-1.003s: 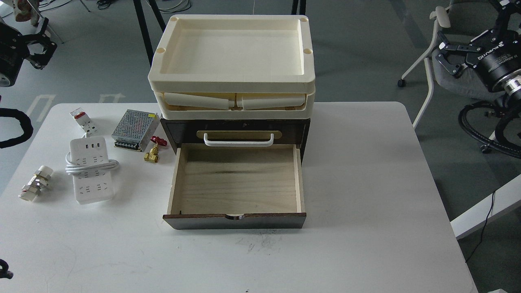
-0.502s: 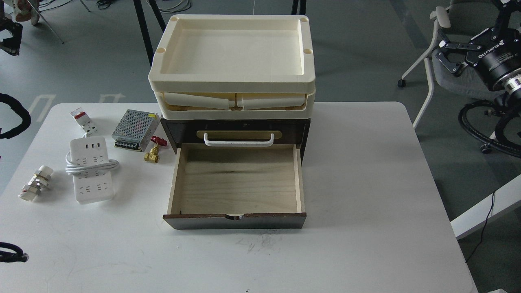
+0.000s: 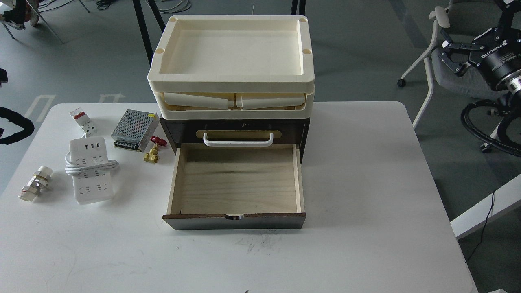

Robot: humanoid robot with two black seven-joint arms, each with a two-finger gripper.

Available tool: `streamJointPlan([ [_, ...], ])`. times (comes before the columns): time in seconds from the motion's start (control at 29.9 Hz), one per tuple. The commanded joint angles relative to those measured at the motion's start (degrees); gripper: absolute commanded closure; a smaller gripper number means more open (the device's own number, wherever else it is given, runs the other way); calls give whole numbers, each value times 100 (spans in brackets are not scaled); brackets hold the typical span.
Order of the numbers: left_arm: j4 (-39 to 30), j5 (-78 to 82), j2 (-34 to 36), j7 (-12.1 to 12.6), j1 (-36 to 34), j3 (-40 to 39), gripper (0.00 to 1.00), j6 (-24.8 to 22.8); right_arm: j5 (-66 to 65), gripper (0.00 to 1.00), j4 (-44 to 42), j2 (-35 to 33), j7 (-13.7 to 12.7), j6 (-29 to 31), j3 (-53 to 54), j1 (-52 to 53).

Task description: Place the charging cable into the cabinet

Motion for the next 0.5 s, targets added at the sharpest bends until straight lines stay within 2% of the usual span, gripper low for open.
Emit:
streamJointPlan([
  [0.0,-381,291,965,1,265,-56,0,1,0,0,-1,1,0,0,0,-34],
  [0.1,-372,799,1651,10,274,-91,0,1,0,0,-1,1,0,0,0,-78],
  [0.2,-381,2036,2144,10,274,-144,0,1,0,0,-10,-8,0,0,0,-122],
  [0.33,-381,3751,2233,10,274,-600,0,1,0,0,-18,-69,8,0,9,-149],
  [0.47,-398,4685,2286,10,274,-952,0,1,0,0,-18,-157,8,0,9,-192],
])
